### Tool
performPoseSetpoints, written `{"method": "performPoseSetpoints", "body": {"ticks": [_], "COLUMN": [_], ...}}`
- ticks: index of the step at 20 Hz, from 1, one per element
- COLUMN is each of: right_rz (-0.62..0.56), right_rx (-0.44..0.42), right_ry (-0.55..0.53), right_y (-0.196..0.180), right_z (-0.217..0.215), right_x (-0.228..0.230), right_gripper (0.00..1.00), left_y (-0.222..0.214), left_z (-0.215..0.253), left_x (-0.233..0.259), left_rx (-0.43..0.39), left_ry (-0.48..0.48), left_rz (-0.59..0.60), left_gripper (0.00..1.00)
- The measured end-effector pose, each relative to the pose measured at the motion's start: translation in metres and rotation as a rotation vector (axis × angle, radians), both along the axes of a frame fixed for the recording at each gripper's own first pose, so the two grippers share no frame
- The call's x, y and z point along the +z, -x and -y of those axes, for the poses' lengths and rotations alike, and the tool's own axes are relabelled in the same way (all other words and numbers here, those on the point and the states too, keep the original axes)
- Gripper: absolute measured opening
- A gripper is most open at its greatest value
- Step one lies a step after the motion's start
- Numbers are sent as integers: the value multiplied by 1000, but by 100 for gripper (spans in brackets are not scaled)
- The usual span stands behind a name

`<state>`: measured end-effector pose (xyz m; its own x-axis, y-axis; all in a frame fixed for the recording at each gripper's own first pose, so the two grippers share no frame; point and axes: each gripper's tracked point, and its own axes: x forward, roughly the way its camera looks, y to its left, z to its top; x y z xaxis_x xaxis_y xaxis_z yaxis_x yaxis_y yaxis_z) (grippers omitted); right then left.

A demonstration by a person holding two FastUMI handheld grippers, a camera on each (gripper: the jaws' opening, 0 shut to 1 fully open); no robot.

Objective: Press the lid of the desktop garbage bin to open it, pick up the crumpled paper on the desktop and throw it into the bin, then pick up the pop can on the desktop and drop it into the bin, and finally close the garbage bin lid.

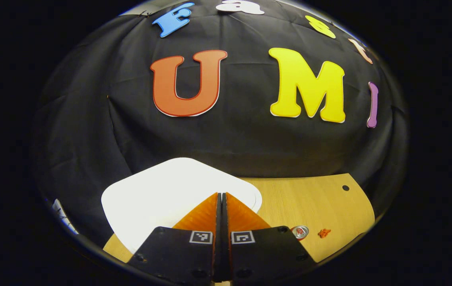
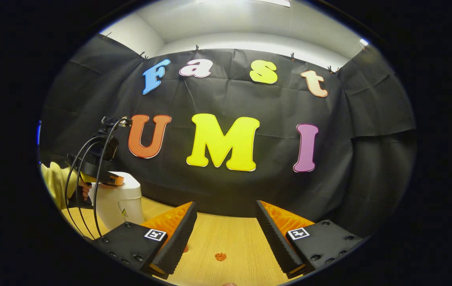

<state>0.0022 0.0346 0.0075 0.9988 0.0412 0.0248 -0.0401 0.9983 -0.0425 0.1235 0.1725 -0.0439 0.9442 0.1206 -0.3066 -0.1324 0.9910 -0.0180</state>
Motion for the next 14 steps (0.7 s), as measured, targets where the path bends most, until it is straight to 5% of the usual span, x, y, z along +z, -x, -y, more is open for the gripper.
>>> {"method": "performPoseSetpoints", "body": {"ticks": [10,14], "right_rz": [-4,-14], "right_rx": [-23,-32], "right_ry": [2,-3], "right_y": [-13,-15], "right_z": [9,10], "right_x": [-6,-9], "right_gripper": [94,94], "left_y": [11,19], "left_z": [-4,3], "left_x": [75,76], "left_rx": [37,28], "left_ry": [-181,-141], "left_rz": [235,241], "left_gripper": [3,11]}}
